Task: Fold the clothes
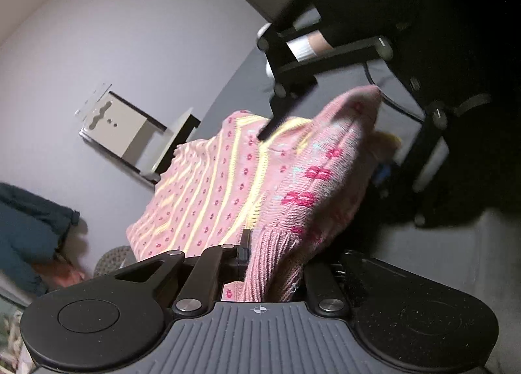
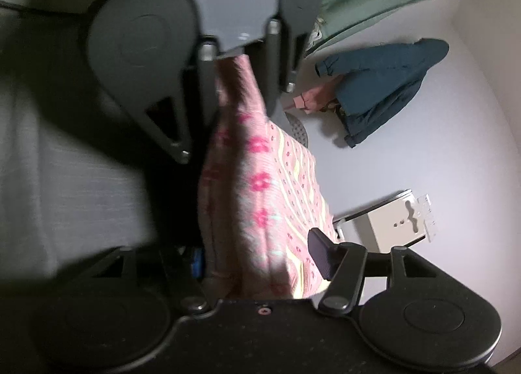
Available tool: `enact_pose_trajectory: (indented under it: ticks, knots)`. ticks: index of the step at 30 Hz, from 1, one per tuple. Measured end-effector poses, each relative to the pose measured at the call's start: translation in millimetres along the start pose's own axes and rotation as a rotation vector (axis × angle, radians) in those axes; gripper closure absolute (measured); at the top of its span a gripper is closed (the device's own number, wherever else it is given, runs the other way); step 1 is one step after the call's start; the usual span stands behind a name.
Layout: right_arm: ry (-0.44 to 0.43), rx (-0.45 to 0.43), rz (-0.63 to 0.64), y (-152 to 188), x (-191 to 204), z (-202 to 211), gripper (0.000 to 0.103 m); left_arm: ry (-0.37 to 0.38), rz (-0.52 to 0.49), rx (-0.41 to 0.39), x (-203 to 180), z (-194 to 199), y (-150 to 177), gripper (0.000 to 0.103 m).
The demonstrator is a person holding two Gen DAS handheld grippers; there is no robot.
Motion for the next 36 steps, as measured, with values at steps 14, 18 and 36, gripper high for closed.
enact_pose_trajectory:
  ticks: [14,18,36]
  knots:
    - [-0.039,0.026,0.093,-18.1,-1.7,14.7,0.087,-0.042,-0.112,-0.033,-2.9,32.2,-0.6,0.095]
    - [-0.075,0.031,0.035,-40.4,-17.1,40.6,0.088,-0.054,-0.151,-0.053,2.3,60.3,-5.2,0.095]
    - [-0.506,0.013,0.018,-89.7,13.2,165.9,0.087,0.188,-0.234,-0.053,-54.0,165.8,4.0,0.094]
Point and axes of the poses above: each gripper's, at about its wrist camera, not at the fingertips, and z roughly against the way its jaws point, x to its left, y to its underside, the point moved 10 cm from there along -z, roughly the way its jaws point, and after that the axes turned 6 degrees about y, right-handed, at the moved point
